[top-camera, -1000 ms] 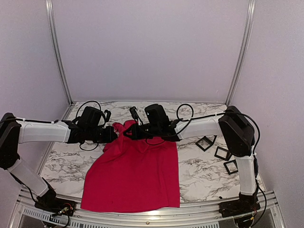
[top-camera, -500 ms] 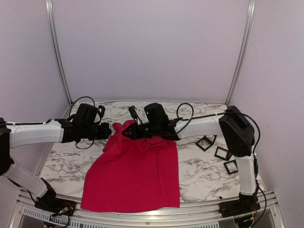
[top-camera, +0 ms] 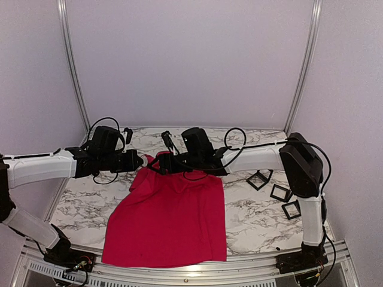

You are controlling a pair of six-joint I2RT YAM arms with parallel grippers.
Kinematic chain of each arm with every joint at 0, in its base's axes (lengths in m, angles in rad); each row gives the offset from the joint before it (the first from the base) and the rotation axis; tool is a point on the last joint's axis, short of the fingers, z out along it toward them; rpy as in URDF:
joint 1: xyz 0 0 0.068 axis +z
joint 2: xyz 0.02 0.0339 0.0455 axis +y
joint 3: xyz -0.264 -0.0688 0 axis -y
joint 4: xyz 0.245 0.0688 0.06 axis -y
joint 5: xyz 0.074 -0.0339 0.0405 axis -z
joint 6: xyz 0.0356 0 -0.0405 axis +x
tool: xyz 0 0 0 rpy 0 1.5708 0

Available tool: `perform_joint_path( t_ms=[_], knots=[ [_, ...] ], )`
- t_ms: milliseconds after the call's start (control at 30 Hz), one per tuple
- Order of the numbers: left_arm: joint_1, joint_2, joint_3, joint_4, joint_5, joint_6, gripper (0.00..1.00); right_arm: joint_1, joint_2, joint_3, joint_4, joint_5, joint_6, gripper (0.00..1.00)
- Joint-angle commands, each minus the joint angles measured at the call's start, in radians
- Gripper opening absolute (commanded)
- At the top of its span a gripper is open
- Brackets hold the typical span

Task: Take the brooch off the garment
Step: Remove the brooch from the flattened clothing.

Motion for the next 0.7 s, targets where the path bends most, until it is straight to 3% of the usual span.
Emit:
perform_joint_path(
  t_ms=[0, 67, 200, 667],
  knots=[
    [0.009, -0.014, 0.013, 0.078, 0.092, -0.047, 0.00, 0.008, -0.095, -0.020, 0.032, 0.041, -0.020, 0.80],
    [0.013, -0.012, 0.009, 0.105, 0.121, -0.065, 0.00, 0.005, -0.113, -0.037, 0.045, 0.054, -0.021, 0.86],
    [0.025, -0.010, 0.007, 0.159, 0.184, -0.112, 0.00, -0.002, -0.154, -0.084, 0.087, 0.064, -0.012, 0.88],
    [0.054, 0.014, -0.018, 0.476, 0.500, -0.272, 0.00, -0.094, -0.289, -0.327, 0.444, -0.120, 0.129, 0.83]
  ],
)
